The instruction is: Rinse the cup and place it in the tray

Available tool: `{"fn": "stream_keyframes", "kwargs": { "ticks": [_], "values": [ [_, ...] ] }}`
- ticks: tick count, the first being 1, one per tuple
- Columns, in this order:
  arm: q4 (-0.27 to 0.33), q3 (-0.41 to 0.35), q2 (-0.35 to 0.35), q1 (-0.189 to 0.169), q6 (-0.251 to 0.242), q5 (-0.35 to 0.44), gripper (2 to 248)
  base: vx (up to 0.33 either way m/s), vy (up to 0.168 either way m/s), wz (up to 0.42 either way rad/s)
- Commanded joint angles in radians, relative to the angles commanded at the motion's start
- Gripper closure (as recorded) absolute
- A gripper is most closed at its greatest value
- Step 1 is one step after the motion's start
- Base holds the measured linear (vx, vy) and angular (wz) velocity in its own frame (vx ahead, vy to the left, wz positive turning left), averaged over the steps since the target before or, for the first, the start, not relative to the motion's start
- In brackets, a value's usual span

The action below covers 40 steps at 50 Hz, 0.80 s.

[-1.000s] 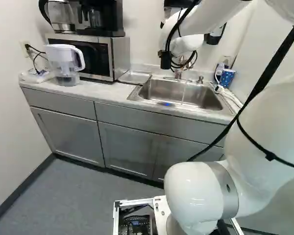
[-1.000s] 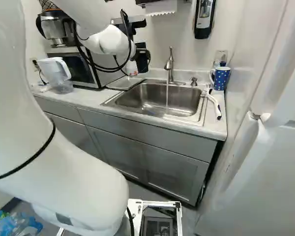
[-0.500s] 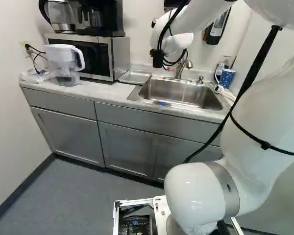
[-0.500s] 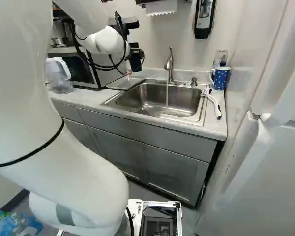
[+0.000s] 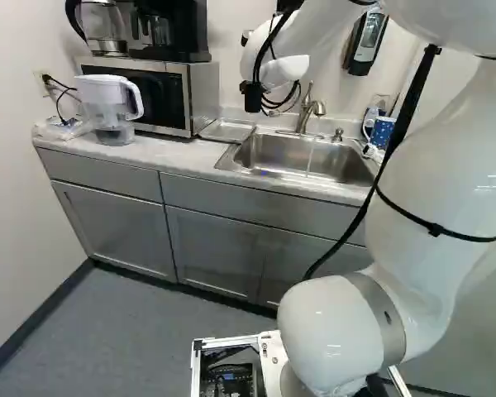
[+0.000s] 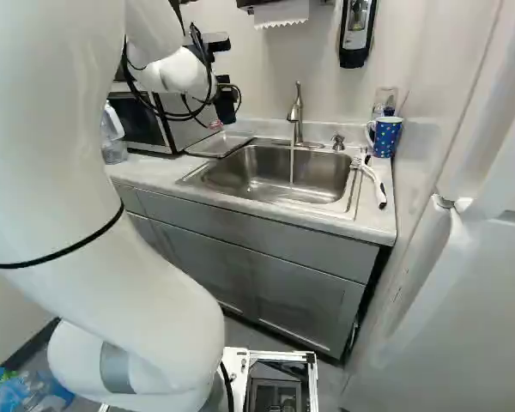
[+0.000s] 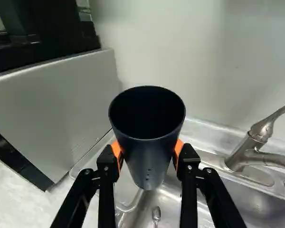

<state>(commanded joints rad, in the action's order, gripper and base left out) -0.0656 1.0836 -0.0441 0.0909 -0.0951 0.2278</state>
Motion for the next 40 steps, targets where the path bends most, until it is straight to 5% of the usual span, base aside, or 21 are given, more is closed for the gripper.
{"fn": "stream_keyframes", "kwargs": {
  "ticks": [19,40],
  "values": [
    [-0.028,0.067,-0.064,0.045,0.0,0.0,128,0.0,0.0,0.0],
    [-0.07,0.086,-0.095,0.052,0.0,0.0,128,0.0,0.0,0.0]
  ]
}}
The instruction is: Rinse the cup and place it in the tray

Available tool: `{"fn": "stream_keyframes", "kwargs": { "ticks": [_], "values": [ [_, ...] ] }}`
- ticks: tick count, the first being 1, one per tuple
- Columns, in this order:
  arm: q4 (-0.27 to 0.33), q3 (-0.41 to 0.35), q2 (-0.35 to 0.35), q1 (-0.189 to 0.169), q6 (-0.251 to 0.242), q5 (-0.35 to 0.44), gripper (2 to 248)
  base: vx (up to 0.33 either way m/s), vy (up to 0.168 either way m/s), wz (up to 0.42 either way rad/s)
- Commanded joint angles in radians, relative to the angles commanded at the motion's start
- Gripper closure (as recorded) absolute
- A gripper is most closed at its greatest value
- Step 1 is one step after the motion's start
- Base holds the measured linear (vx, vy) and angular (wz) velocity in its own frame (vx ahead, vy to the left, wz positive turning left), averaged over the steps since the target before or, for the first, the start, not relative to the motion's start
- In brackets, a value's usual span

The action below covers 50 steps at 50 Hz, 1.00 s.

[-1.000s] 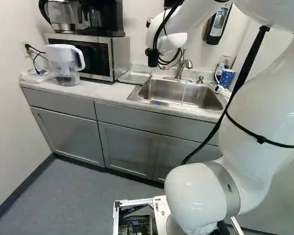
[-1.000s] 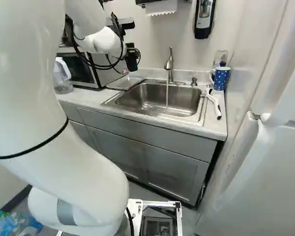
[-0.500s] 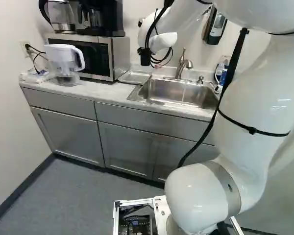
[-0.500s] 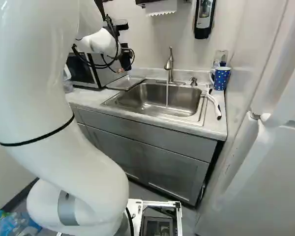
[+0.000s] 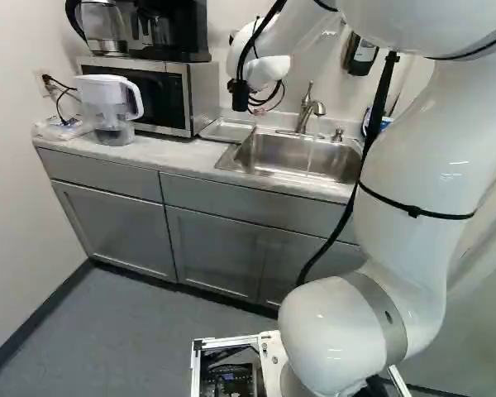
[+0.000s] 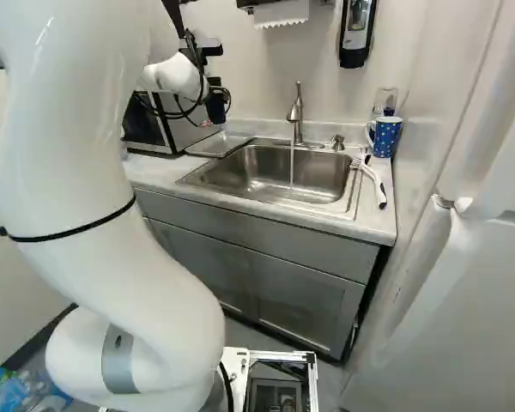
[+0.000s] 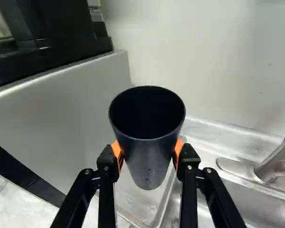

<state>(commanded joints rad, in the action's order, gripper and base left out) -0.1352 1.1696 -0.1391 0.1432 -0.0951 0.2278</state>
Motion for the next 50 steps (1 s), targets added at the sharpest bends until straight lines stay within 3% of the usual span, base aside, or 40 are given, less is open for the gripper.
{"fn": "stream_keyframes", "kwargs": {
  "ticks": [24,50],
  "values": [
    [0.0,-0.022,-0.026,0.0,0.0,0.004,128,0.0,0.0,0.0],
    [0.0,-0.04,-0.06,0.0,0.0,0.123,128,0.0,0.0,0.0]
  ]
}}
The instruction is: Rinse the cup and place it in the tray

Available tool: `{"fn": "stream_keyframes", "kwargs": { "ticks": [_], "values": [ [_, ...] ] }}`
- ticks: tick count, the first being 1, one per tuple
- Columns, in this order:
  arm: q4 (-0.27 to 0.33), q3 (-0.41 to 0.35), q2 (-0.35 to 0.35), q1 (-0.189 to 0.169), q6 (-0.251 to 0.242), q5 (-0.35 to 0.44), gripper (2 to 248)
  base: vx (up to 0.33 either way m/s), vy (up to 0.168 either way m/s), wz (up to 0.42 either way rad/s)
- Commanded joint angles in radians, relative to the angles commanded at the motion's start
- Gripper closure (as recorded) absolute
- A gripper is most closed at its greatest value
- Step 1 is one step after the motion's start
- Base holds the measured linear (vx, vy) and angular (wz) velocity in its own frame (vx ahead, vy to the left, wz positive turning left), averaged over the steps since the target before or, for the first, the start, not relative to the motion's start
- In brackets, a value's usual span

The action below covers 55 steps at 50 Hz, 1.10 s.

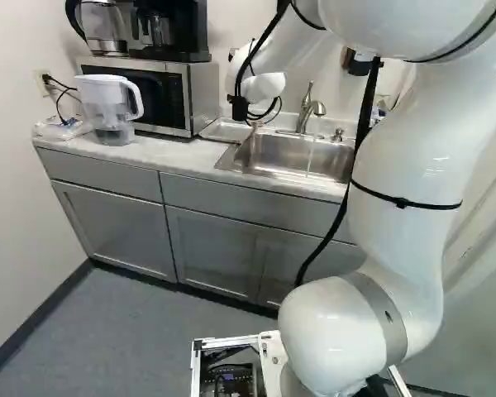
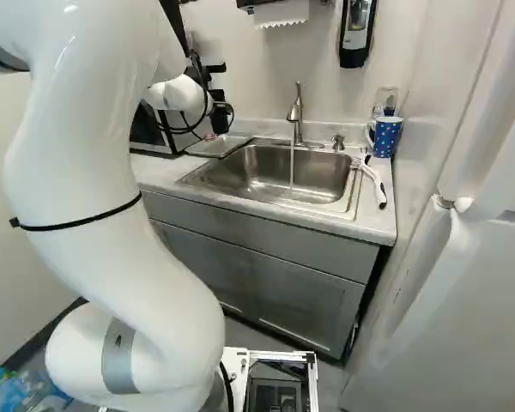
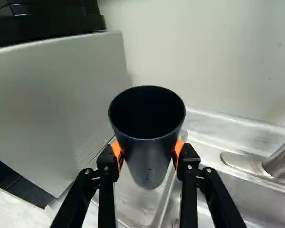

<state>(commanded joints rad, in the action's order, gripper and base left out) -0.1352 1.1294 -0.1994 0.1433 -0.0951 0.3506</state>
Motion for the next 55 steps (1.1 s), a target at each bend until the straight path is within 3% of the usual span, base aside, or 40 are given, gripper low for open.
{"fn": "stream_keyframes", "kwargs": {
  "ticks": [36,55],
  "values": [
    [0.0,0.088,-0.145,0.01,0.0,0.021,128,0.0,0.0,0.0],
    [0.0,0.081,-0.174,0.01,0.0,0.021,128,0.0,0.0,0.0]
  ]
}}
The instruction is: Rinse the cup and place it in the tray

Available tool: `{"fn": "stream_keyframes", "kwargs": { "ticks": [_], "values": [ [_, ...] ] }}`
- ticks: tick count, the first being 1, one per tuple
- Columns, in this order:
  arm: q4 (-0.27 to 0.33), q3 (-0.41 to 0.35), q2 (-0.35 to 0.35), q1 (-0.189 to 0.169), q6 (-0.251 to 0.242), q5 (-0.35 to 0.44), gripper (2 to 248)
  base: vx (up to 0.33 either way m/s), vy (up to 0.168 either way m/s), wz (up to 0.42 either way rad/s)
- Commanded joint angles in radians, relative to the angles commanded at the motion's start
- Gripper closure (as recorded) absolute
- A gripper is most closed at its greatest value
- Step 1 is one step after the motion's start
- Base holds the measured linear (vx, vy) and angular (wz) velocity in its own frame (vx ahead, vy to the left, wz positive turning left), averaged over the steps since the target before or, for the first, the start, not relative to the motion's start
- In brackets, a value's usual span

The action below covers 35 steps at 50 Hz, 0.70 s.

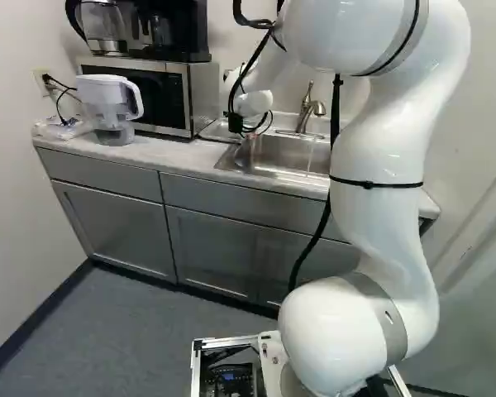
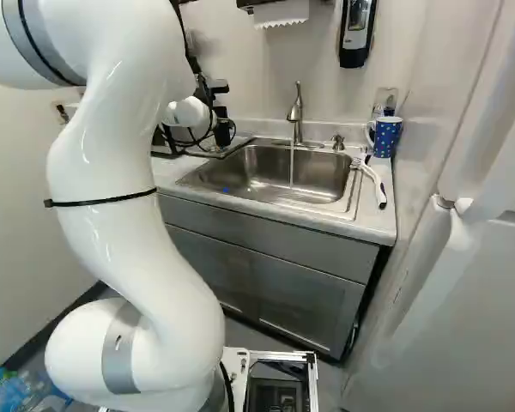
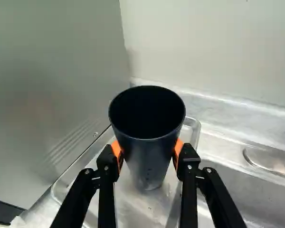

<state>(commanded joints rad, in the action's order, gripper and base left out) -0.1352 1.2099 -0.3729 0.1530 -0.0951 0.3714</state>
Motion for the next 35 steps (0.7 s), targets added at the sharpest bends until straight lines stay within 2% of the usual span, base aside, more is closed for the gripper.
{"fn": "stream_keyframes", "kwargs": {
  "ticks": [18,19,24,25,29,30,34,35],
  "values": [
    [0.0,-0.002,-0.008,0.0,0.0,0.0,126,0.0,0.0,0.0],
    [0.0,-0.002,-0.008,0.0,0.0,0.0,98,0.0,0.0,0.0],
    [0.0,-0.002,-0.008,0.0,0.0,0.0,98,0.0,0.0,0.0],
    [0.0,-0.002,-0.008,0.0,0.0,0.0,65,0.0,0.0,0.0],
    [0.0,-0.002,-0.008,0.0,0.0,0.0,65,0.0,0.0,0.0],
    [0.0,-0.002,-0.008,0.0,0.0,0.0,30,0.0,0.0,0.0],
    [0.0,-0.002,-0.008,0.0,0.0,0.0,30,0.0,0.0,0.0],
    [0.0,-0.002,-0.008,0.0,0.0,0.0,3,0.0,0.0,0.0]
  ]
}}
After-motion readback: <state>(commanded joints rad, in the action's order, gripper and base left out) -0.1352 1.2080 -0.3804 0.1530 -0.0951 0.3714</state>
